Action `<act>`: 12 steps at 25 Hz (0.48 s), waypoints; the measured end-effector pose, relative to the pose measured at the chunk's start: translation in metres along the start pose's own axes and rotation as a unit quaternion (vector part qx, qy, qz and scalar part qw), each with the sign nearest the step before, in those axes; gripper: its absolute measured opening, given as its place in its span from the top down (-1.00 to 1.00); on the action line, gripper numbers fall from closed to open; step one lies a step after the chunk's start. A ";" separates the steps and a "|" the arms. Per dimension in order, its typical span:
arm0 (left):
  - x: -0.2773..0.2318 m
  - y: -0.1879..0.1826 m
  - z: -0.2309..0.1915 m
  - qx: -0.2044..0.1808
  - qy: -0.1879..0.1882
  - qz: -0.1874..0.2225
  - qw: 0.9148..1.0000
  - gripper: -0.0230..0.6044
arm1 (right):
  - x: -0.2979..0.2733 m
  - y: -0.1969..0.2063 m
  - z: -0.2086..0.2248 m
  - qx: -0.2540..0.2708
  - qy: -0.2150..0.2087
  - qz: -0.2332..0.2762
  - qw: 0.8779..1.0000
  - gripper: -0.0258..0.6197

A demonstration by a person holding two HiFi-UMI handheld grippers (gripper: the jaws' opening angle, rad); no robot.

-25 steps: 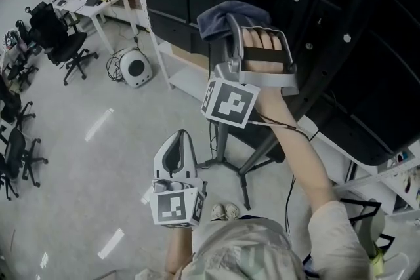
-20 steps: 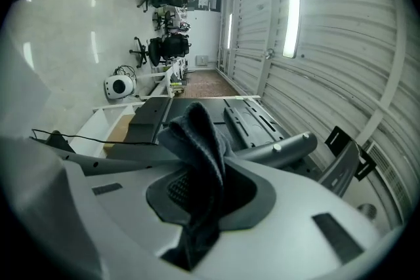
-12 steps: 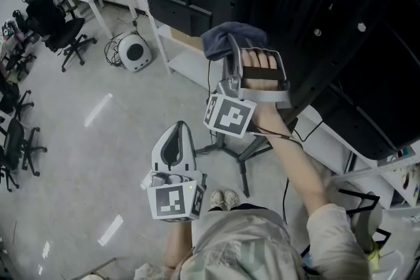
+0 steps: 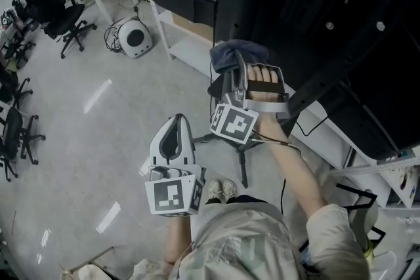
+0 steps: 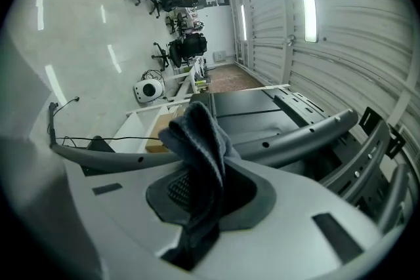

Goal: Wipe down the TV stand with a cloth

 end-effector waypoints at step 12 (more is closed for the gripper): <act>-0.006 0.010 -0.011 -0.001 -0.007 -0.026 1.000 0.88 | -0.001 0.012 -0.091 0.017 -0.081 -0.018 0.996 0.74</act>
Point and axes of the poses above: the fingertips, and each gripper's own axes: x backward along the fingers, z to its right, y out of its underside, the point moved 9 cm from there along x, backward along the fingers, and after that the axes turned 1 degree about y, right-handed, at the moved point
